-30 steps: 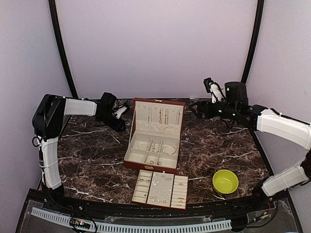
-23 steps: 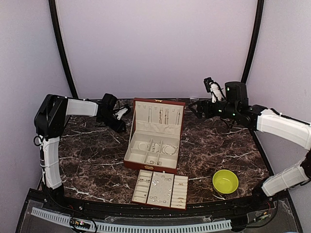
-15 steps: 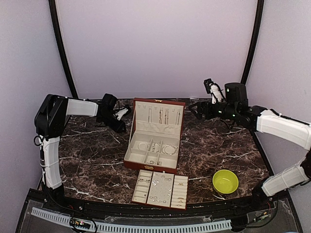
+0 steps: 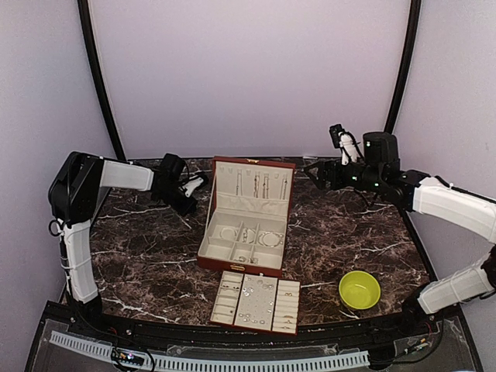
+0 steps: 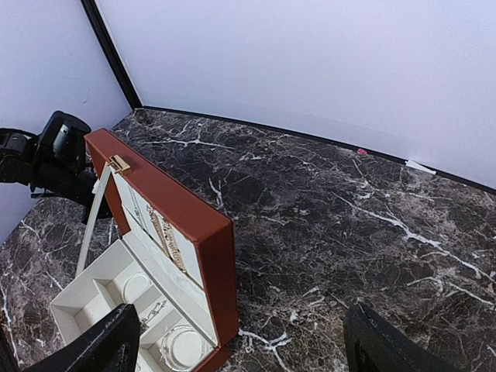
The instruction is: Organize the mixed jewelry
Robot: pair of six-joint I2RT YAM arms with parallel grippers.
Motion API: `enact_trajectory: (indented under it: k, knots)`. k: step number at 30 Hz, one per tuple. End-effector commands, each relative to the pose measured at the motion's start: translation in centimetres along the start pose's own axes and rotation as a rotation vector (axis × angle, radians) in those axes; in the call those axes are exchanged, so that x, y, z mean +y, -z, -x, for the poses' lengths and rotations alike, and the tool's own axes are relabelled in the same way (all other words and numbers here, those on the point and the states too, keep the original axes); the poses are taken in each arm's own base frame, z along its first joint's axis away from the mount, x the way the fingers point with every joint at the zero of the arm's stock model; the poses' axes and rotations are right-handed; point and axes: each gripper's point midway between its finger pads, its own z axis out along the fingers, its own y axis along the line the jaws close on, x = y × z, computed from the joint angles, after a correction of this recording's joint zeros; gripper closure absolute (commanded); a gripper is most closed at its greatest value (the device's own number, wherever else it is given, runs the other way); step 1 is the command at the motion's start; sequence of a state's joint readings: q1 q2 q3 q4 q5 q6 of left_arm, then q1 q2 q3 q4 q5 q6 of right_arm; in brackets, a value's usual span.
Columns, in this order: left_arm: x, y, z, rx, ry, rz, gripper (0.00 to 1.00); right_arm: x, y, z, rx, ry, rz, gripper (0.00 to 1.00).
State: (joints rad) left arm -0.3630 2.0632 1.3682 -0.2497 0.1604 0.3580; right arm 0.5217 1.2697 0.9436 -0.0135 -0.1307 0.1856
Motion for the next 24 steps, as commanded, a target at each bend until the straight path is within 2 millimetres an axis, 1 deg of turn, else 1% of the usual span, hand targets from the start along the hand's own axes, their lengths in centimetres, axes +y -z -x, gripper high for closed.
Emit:
enact_trajectory:
  k: [1, 4, 5, 6, 10, 11, 12, 14, 15, 16, 17, 18, 20, 21, 24]
  knots:
    - [-0.5, 2.8, -1.5, 0.022, 0.006, 0.052, 1.00, 0.0, 0.4, 1.4, -0.060, -0.007, 0.003, 0.08]
    - [-1.1, 4.9, -1.3, -0.031, 0.016, 0.072, 1.00, 0.0, 0.3, 1.4, -0.059, -0.012, 0.009, 0.08]
    - [-1.3, 5.4, -1.2, -0.044, 0.028, 0.070, 1.00, 0.1, 0.3, 1.4, -0.059, -0.013, 0.010, 0.08]
    - [-1.5, 6.2, -1.1, -0.070, 0.031, 0.073, 1.00, 0.1, 0.2, 1.5, -0.060, -0.013, 0.014, 0.08]
    - [-2.1, 8.6, -0.4, -0.152, 0.060, 0.072, 1.00, 0.3, 0.2, 1.6, -0.061, -0.017, 0.026, 0.09]
    - [-2.3, 8.9, -0.3, -0.162, 0.062, 0.062, 1.00, 0.4, 0.2, 1.7, -0.062, -0.017, 0.030, 0.09]
    - [-2.4, 9.5, 0.3, -0.188, 0.064, 0.057, 1.00, 0.5, 0.2, 1.7, -0.061, -0.018, 0.034, 0.09]
    - [-2.6, 9.9, 1.0, -0.217, 0.064, 0.047, 1.00, 0.6, 0.1, 1.8, -0.061, -0.018, 0.040, 0.09]
    - [-2.5, 10.1, 1.6, -0.236, 0.062, 0.046, 1.00, 0.6, 0.0, 1.7, -0.061, -0.019, 0.043, 0.09]
    - [-2.6, 9.6, 1.7, -0.234, 0.064, 0.034, 0.94, 0.6, -0.1, 1.7, -0.061, -0.023, 0.044, 0.09]
    - [-2.4, 9.6, 2.4, -0.245, 0.062, 0.032, 0.91, 0.7, -0.2, 1.8, -0.064, -0.026, 0.048, 0.09]
    - [-2.5, 8.7, 2.4, -0.233, 0.063, 0.017, 0.84, 0.7, -0.3, 1.8, -0.064, -0.028, 0.052, 0.09]
    - [-2.3, 7.5, 2.9, -0.219, 0.057, 0.008, 0.78, 0.9, -0.4, 1.8, -0.061, -0.035, 0.062, 0.09]
    - [-2.3, 6.8, 3.2, -0.213, 0.051, 0.004, 0.77, 0.9, -0.4, 1.9, -0.064, -0.037, 0.065, 0.09]
    - [-2.3, 4.9, 3.2, -0.179, 0.027, -0.001, 0.73, 0.9, -0.3, 1.8, -0.063, -0.036, 0.060, 0.09]
